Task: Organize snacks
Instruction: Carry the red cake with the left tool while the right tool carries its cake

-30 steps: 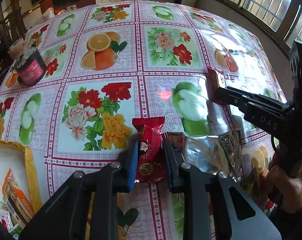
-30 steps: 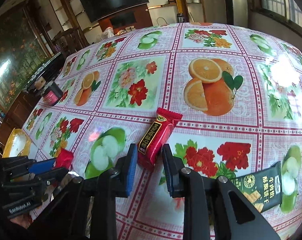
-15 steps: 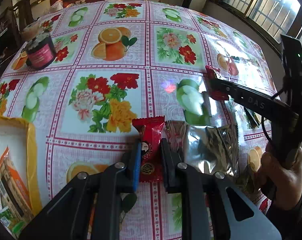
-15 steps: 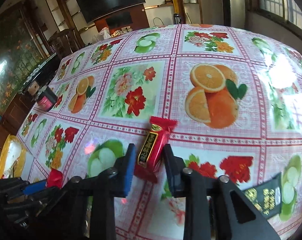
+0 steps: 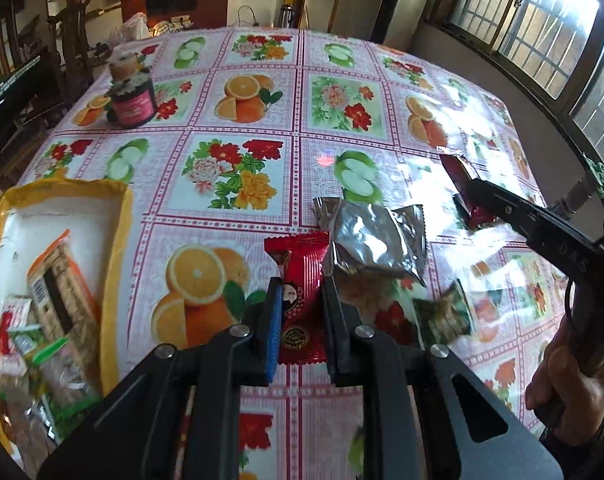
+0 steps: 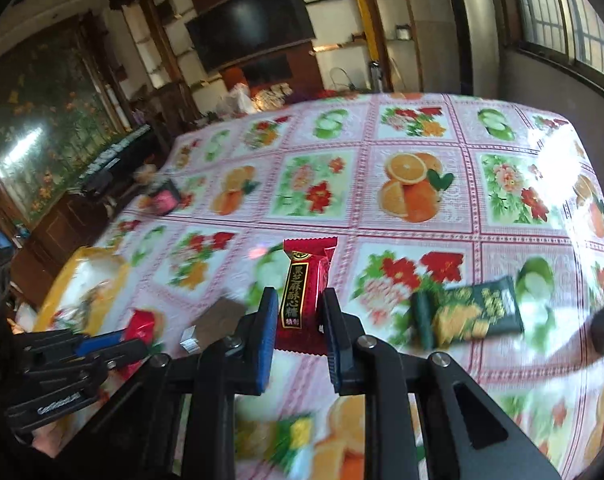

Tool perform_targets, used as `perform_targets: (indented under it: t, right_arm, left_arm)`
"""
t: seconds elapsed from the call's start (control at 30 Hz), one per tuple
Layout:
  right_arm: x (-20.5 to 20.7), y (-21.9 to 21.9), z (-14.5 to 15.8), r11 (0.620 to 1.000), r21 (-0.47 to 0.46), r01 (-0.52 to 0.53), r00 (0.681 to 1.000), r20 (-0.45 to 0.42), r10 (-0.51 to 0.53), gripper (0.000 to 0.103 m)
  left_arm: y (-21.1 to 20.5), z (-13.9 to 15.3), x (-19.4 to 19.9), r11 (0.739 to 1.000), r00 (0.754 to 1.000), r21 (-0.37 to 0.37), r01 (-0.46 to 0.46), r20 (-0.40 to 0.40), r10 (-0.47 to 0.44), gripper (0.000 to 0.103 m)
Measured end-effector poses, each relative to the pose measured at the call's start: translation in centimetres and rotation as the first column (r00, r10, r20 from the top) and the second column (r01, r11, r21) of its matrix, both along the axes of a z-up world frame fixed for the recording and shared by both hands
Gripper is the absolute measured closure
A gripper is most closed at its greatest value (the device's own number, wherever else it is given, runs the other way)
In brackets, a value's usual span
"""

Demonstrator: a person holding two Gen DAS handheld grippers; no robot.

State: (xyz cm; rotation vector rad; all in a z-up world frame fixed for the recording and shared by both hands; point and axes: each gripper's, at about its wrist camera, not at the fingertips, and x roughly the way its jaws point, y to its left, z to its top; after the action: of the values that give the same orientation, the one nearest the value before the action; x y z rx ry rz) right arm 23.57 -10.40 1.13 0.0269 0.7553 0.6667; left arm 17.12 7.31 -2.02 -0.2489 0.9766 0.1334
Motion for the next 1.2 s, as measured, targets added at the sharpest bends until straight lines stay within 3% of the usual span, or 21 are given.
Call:
perform_targets:
  t: [0.17,0.4,0.77,1.2]
  right_arm:
    - [-4.6,0.1,1.0,0.996,0.074,-0.059,0.998,0.009,0.058,0.082]
    - [-9.7,2.6,0.8,0.978,0.124,-0.166,0.986,-0.010,0.168,0.082]
    - [-13.6,6.0,0.4,0.960,0.109,-0.257,0.965,-0.021,0.260,0.082]
    - [-15.8,9.6,0.5,0.943,0.082,-0.323,0.945,-0.023,0.326,0.082]
  left_arm:
    - [0.0,1.7,-4.1,1.000,0.999,0.014,-0.018,0.031,0.018,0.084]
    - [1.8,2.8,-9.1,0.990,0.993,0.084,-0.112,0.035,0.110,0.083]
    - [4.3,3.0,-13.5,0.978,0.983,0.102,-0.183,0.052,0.178,0.083]
    - [6.8,3.2,-15.8,0.968,0.972,0.103,-0.231,0.067,0.224,0.083]
